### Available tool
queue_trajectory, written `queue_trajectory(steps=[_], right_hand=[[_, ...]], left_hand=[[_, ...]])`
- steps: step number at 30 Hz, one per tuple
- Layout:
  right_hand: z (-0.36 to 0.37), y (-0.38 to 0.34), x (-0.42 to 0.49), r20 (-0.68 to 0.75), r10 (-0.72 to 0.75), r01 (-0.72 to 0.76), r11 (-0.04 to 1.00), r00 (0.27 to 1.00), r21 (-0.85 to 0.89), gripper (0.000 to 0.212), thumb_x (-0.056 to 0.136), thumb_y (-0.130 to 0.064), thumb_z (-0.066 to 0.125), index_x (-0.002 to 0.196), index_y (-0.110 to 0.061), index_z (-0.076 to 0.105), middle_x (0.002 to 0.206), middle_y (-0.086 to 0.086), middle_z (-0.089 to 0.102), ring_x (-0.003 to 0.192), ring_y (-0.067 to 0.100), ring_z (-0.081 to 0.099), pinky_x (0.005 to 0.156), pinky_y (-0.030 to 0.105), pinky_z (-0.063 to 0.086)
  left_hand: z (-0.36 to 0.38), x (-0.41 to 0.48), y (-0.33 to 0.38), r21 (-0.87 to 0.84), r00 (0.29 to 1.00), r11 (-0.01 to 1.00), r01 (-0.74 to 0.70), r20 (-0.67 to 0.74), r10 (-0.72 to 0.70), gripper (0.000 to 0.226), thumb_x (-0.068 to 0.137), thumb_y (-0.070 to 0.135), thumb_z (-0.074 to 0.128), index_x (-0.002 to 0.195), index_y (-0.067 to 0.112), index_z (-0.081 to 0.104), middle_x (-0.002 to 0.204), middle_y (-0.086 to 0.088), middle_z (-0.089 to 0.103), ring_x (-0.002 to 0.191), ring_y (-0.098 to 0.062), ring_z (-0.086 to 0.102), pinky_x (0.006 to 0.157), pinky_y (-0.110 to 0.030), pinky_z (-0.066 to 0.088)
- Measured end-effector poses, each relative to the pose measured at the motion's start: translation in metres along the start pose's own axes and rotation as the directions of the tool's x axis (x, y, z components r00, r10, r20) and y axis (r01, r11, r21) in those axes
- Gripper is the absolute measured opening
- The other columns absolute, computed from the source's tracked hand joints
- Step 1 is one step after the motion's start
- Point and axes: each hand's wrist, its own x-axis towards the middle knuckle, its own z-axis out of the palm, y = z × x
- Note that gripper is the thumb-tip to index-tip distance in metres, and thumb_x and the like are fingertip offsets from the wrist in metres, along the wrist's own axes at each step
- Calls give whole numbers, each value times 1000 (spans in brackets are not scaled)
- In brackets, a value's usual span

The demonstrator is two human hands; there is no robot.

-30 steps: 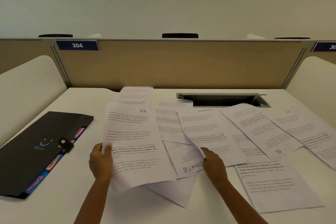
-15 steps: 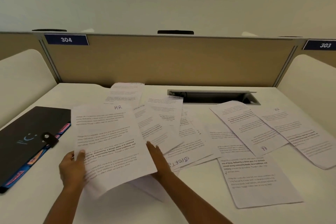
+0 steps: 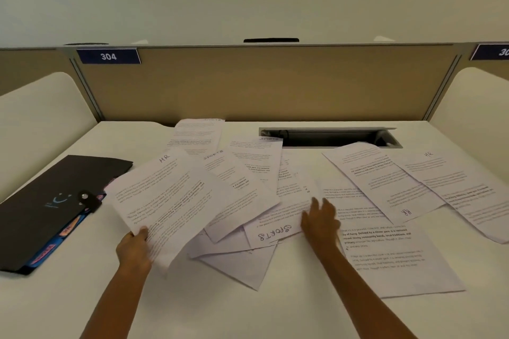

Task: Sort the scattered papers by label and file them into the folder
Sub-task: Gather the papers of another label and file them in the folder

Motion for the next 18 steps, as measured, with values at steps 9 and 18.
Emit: queue_trajectory(steps=[9, 18], right_hand=[[-22, 31, 15, 96, 195, -213, 948, 976, 236, 45, 83, -33, 62, 117, -6, 53, 125, 16, 44, 119, 31, 40, 96, 35, 37], [-29, 18, 26, 177, 282, -297, 953, 943, 62, 53, 85, -34, 57, 123, -2, 41, 128, 13, 35, 121, 28, 36, 95, 37, 41]], left_hand=[[31, -14, -10, -101, 995, 995, 27, 93, -18, 33, 97, 8, 41, 126, -6, 46, 76, -2, 49, 66, -14, 46, 34, -9, 43], [46, -7, -22, -103, 994, 995, 16, 106, -5, 33, 96, 9, 42, 124, -7, 46, 100, -13, 53, 91, -28, 50, 59, -28, 43]])
